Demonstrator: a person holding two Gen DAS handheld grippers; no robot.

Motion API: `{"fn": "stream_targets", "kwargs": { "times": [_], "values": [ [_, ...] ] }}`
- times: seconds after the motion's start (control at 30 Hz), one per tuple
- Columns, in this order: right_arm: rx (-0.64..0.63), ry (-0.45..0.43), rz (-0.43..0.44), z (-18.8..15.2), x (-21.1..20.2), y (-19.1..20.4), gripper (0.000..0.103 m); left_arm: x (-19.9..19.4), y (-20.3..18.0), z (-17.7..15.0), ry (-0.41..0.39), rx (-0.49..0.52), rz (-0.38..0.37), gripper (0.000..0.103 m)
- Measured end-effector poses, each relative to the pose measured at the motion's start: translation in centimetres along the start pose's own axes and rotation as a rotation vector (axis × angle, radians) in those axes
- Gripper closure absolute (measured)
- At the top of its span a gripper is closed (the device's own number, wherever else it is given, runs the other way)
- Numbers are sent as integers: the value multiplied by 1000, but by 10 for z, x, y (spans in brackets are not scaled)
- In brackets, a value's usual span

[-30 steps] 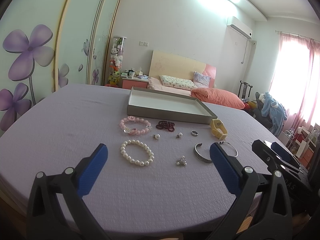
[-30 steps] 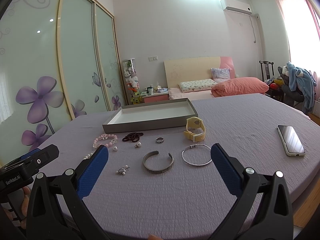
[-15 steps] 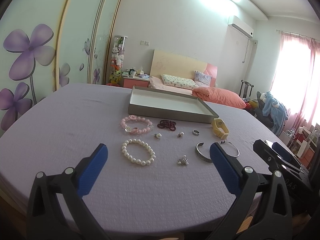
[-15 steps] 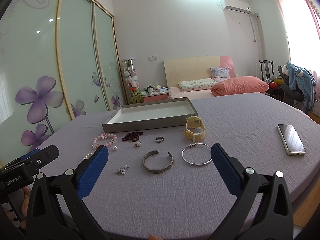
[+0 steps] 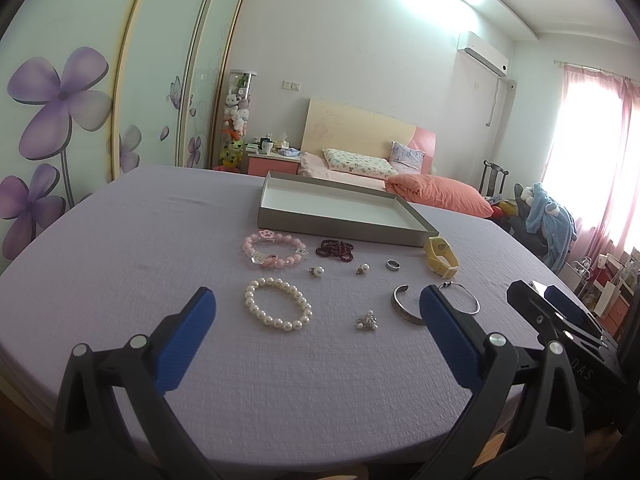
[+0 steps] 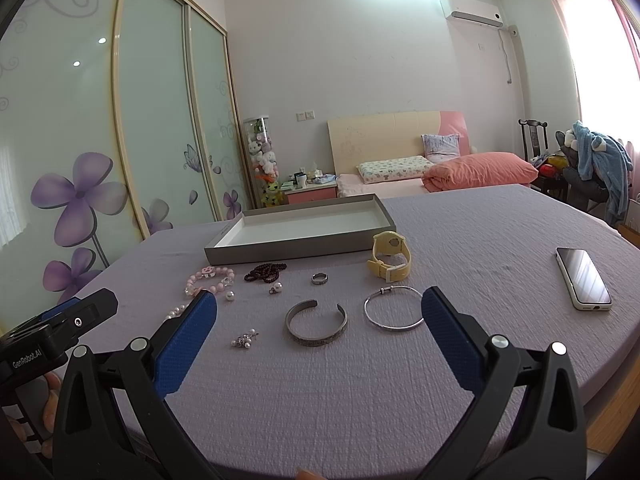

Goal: Organize jewelry

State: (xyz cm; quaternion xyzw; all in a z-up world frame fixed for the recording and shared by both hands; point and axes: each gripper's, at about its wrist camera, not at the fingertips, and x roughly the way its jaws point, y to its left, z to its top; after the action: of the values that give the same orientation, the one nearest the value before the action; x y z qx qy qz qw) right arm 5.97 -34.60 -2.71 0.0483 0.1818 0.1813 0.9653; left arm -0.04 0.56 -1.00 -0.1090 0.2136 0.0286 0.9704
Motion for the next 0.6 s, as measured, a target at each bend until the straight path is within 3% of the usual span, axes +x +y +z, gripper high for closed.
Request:
{"fn": "stream_targets", "kwargs": {
  "times": [0.6],
  "values": [
    [4,4,0,0,0,3,1,-1,3,2,5,-7,5,2]
  ]
}}
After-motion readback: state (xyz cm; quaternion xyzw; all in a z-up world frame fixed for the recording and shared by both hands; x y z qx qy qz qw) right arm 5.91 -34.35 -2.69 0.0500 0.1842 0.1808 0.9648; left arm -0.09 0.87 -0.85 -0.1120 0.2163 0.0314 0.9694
